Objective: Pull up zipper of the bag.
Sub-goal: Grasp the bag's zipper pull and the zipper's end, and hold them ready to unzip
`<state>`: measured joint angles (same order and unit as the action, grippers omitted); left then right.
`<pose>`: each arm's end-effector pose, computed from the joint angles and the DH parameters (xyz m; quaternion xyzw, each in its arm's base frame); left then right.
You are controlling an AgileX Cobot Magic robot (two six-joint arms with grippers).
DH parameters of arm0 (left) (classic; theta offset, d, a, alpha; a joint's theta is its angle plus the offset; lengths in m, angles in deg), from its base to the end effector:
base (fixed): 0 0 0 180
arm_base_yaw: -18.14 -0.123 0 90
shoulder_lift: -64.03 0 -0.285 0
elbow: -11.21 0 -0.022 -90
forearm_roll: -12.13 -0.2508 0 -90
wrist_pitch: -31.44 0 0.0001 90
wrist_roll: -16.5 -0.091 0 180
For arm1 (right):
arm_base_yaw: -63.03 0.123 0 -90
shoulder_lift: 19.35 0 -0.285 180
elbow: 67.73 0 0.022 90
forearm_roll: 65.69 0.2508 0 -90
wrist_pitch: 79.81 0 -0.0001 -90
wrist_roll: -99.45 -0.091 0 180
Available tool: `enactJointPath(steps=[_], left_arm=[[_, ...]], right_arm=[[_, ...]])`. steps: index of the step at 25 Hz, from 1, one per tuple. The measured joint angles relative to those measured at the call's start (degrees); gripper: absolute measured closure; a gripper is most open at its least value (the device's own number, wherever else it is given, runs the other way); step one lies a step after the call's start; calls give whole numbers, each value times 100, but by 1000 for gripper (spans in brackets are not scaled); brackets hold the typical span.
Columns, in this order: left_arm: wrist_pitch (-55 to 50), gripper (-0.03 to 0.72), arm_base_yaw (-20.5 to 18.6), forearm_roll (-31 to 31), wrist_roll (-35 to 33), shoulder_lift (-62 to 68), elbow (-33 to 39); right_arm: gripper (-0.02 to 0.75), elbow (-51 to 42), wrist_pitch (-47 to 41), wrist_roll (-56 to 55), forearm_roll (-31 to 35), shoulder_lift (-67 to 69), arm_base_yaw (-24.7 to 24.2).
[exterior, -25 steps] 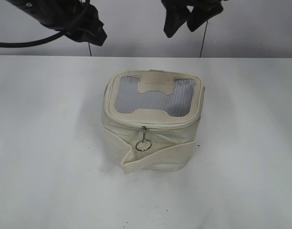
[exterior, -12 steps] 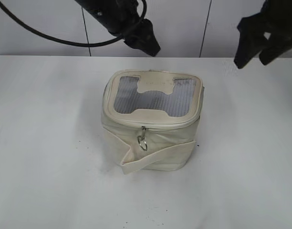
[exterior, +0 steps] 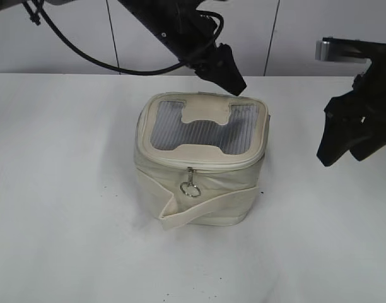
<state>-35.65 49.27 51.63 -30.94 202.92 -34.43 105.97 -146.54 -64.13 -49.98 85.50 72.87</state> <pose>0.3987 -0.3031 0.2515 0.5280 0.7662 -0.3030 0.2057 0.3107 0.0769 0.2405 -0.1747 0.9763 0.1253 0.0256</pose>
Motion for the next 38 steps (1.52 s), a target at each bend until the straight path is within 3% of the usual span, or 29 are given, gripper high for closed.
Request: enactJointPath(steps=[10,12,16,19,26,33,38], left_arm=[[-212,239,277,12,-5,491,-141],[-212,308,355,-151,-5,501,-147],[-184,593,403,-338,-5,501,-164],[-184,598,414,-422,-5,493,-175],[-240,613,436,-689,6,347,-175],[-235,618,442,-719,11,347,-175],[-239,620,442,-731,11,342,-175]], right_arm=[[211,-333,641,434,425,-21,0],[211,-333,748,648,576,-21,0],[211,-339,1010,960,628,-21,0],[211,-435,1252,1371,771,-21,0],[211,-873,1917,2829,1798,17,0],[211,-887,2365,3480,2147,545,5],[214,-897,2616,4536,3044,911,5]])
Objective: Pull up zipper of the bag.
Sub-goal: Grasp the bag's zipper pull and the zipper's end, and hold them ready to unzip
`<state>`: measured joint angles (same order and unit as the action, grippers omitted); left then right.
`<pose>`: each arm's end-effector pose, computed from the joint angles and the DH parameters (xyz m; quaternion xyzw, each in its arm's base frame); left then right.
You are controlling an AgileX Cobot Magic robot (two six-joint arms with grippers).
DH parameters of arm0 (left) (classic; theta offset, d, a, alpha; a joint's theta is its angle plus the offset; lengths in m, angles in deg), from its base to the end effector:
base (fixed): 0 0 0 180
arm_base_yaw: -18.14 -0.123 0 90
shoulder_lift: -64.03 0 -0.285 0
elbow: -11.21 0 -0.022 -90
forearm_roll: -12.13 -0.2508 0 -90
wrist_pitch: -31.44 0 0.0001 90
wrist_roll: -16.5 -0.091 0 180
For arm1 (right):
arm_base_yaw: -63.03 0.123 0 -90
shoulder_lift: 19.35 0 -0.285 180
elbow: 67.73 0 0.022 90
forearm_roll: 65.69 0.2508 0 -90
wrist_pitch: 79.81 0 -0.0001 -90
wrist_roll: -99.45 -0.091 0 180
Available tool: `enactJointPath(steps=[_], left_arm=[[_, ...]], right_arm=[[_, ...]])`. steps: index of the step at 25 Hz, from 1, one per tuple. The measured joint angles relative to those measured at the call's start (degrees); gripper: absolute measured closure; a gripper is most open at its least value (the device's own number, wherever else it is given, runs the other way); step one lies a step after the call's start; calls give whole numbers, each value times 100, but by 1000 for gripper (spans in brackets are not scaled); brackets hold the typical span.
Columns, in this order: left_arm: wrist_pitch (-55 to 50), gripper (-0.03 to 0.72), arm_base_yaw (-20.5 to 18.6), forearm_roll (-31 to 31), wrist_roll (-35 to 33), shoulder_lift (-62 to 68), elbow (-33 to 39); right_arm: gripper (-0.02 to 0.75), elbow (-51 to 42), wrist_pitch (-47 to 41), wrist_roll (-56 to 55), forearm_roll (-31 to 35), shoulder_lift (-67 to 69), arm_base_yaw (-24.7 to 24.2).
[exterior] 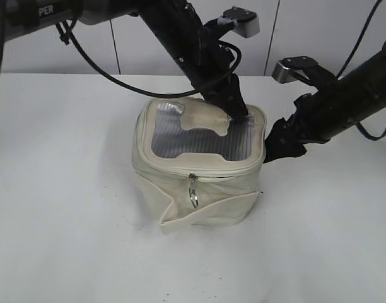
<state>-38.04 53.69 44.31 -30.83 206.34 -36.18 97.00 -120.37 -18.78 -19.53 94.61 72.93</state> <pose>0.3827 -0.3293 0.2230 0.5843 0.7540 -0.2555 0.1575 0.3389 0.1025 0.1664 -0.3144 0.9032 0.2164 0.1962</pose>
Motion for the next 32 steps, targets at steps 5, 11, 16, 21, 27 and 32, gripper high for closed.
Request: enactJointPath(steps=[5,11,16,21,27,32], left_arm=[[-2,623,0,-24,0,-6,0],[3,624,0,-24,0,-6,0],[8,625,0,-51,0,-6,0],[8,625,0,-61,35,-12,0],[8,625,0,-66,98,-12,0],[8,629,0,-80,230,-12,0]], right_arm=[[402,0,325,626,481,168,-5],[733,-4,448,618,780,185,-5],[733,-4,390,-666,10,-1,-5],[733,-4,176,-1323,-404,-422,-5],[733,-4,-604,-1509,-537,-517,0],[733,-4,-1046,-1603,-771,-517,0]])
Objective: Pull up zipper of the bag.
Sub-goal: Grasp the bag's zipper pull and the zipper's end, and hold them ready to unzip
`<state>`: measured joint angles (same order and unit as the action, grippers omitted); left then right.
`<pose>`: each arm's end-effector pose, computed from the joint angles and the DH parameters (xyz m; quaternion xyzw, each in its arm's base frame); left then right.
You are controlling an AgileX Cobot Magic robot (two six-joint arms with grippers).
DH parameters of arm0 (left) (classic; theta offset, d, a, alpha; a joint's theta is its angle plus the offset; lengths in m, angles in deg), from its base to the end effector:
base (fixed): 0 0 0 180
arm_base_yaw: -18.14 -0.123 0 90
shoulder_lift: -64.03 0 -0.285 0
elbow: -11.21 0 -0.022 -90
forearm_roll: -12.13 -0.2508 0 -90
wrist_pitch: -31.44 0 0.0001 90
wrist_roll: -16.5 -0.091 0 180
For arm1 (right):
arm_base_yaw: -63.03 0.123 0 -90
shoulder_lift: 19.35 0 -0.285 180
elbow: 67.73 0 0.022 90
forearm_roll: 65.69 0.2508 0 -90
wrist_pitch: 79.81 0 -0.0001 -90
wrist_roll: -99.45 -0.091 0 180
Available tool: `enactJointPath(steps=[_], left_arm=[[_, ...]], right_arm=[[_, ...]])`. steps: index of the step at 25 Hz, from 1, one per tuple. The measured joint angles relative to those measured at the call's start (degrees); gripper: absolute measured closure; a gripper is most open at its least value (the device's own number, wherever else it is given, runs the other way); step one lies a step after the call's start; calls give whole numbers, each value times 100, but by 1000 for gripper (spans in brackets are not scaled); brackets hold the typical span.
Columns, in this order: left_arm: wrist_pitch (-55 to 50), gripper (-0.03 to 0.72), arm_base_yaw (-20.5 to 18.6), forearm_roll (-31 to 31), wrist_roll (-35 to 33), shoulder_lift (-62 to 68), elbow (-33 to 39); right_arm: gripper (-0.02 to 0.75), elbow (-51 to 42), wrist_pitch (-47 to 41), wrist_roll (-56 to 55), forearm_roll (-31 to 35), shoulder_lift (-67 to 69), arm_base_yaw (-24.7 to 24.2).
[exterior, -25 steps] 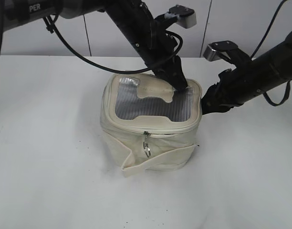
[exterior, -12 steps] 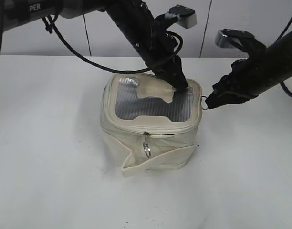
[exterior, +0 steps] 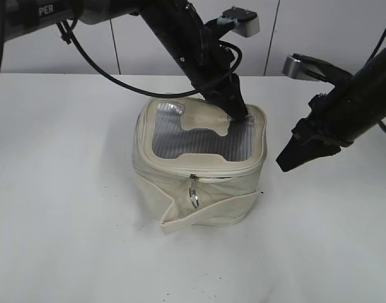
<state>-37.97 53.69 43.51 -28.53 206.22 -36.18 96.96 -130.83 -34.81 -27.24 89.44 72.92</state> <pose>0.3831 -0.3283 0.2235 0.5713 0.7658 -0.2520 0.1536 0.3156 0.0997 0.1925 -0.2668 0.9259 0.2393 0.1197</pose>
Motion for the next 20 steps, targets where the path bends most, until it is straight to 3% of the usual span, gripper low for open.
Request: enactJointPath(steps=[6,11,14,17,20], left_arm=[[0,631,0,-5,51,0,0],[0,631,0,-5,56,0,0],[0,631,0,-5,56,0,0],[0,631,0,-5,56,0,0],[0,631,0,-5,56,0,0]], right_arm=[[733,0,-254,-130,-79,-9,0],[717,0,61,-296,-262,-9,6],[561,0,353,-141,-383,-9,6],[318,0,565,241,-406,-9,6],[229,0,833,785,-206,21,6]])
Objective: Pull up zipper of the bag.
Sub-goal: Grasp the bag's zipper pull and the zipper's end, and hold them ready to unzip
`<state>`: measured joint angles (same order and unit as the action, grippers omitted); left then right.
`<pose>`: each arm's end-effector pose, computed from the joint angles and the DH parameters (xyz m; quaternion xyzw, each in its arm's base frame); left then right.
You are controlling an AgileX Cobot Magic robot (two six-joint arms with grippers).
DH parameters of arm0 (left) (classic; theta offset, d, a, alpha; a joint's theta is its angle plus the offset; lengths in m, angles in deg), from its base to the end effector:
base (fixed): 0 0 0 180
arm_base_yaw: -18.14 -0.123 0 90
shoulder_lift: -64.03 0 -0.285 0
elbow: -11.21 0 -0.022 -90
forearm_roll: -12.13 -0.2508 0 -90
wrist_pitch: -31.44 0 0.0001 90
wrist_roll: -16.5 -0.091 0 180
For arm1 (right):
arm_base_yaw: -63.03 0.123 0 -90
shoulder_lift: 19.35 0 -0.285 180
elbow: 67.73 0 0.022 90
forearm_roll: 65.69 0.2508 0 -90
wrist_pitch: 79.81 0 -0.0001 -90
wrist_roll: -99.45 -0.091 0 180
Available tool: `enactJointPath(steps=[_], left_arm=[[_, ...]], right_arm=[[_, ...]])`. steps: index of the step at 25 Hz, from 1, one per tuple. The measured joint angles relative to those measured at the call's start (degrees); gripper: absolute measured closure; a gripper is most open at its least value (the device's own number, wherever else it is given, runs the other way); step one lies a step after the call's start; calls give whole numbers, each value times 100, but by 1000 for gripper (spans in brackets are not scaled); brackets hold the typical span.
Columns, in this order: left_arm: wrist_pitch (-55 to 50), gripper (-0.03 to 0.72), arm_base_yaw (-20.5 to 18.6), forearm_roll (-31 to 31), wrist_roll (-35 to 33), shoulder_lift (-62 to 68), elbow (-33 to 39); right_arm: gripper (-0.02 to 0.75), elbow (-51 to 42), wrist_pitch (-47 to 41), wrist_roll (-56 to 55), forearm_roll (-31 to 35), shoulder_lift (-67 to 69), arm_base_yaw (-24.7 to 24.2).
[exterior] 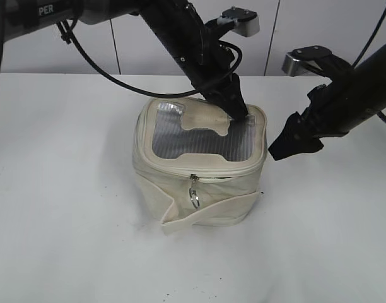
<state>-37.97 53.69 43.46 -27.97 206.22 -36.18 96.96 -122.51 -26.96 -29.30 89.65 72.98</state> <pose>0.3832 -0.3283 0.2234 0.5677 0.7686 -0.2523 0.1523 0.3281 0.0948 0.1905 -0.3235 0.9099 0.1795 0.1876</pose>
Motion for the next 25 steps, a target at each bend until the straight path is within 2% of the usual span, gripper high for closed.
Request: enactJointPath(steps=[5,8,10,13,14,16,21,25], left_arm=[[0,631,0,0,0,0,0],[0,631,0,0,0,0,0],[0,631,0,0,0,0,0],[2,631,-6,0,17,0,0],[7,631,-10,0,22,0,0],[7,631,-12,-6,22,0,0],[7,632,-16,-6,22,0,0],[7,632,-16,-6,28,-4,0]], right_arm=[[217,0,301,1050,714,353,0],[265,-18,761,1893,1328,623,0],[353,-44,977,2595,1986,778,-6],[642,-55,1017,3044,2520,885,-6],[691,-55,1017,2992,2550,890,-6],[730,-55,1017,2541,2400,884,-6],[733,-55,814,1014,1366,534,-6],[733,-67,364,513,989,260,-6]])
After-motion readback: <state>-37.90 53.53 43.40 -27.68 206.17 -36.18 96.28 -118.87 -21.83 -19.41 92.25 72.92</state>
